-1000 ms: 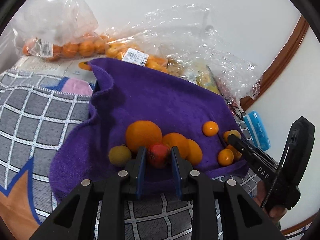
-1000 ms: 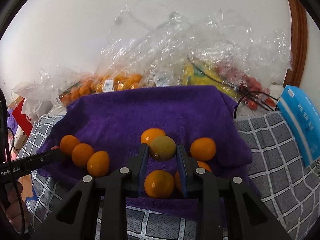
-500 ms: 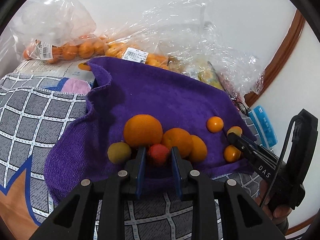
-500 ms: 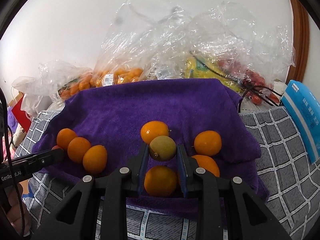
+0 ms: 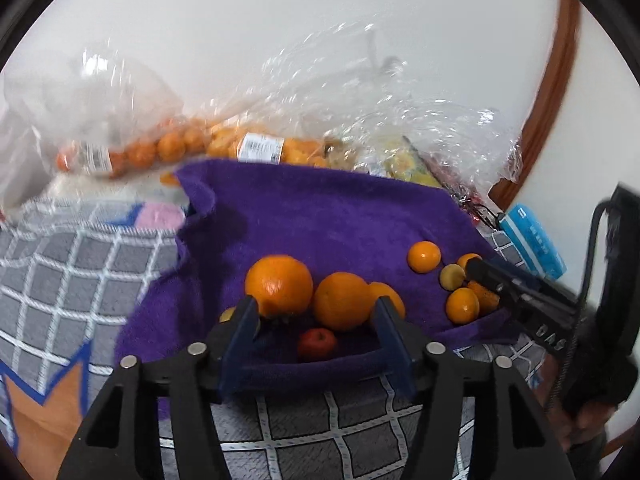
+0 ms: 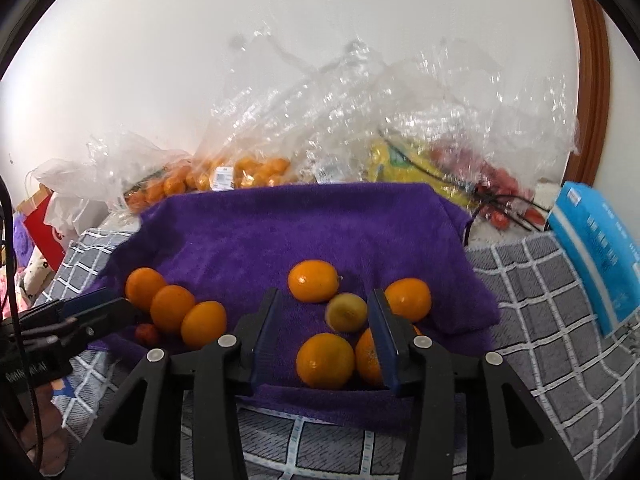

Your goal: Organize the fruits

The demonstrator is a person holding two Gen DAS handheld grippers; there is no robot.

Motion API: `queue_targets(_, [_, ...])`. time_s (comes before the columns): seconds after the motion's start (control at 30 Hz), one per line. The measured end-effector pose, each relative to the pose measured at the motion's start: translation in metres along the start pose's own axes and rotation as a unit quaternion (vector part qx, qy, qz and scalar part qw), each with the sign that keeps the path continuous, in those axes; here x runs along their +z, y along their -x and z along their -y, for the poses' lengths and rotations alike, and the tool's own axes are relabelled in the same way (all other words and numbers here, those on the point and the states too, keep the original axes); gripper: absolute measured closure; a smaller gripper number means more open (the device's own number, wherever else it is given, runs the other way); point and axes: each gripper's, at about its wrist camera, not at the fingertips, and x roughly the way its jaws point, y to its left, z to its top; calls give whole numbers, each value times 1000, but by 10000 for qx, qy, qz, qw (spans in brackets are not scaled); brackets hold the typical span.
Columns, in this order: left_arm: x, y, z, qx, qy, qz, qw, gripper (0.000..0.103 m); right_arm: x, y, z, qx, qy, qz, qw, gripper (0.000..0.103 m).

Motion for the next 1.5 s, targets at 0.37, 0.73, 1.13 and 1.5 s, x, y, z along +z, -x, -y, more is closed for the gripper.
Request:
queue_targets(0.37, [0,71,31,620,-510,270,9964,22,10,102,-12,-475,-349,-139,9982,58])
queue_targets(0.73, [-36,143,48,768,-251,476,9956,7,-40,207,-26,-1021,-355,322,9936,6])
queue_targets(1.13, [-62,219,57,964,-129,886,9913,4,-68,280,-32,-1051,-519,550,9916,3])
queue_targets(1.5, [-71,250,72,836,-183,1086,9904,4,-82,313,-27,-1117,-594,682,9896,3])
